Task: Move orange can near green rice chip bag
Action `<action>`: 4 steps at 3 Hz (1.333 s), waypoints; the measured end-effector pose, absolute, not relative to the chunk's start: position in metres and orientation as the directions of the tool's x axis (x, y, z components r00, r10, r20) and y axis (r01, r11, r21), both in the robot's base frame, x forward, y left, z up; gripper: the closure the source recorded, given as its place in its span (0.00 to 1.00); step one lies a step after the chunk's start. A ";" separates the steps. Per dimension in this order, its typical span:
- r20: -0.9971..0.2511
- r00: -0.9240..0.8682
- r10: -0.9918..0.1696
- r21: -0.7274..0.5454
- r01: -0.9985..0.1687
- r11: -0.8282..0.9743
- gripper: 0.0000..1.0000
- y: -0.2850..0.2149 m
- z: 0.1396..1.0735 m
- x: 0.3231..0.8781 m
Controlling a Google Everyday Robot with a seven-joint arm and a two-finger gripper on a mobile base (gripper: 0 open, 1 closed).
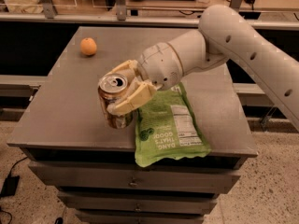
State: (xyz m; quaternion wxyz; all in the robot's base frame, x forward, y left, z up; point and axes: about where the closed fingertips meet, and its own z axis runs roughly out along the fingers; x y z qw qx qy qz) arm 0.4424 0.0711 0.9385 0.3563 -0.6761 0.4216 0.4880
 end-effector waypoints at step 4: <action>-0.948 0.137 -0.285 -0.028 -0.934 -0.355 0.00 0.071 0.900 0.455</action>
Offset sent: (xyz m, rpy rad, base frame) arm 0.0051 0.0013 -0.0398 -0.0614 0.0150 -0.0217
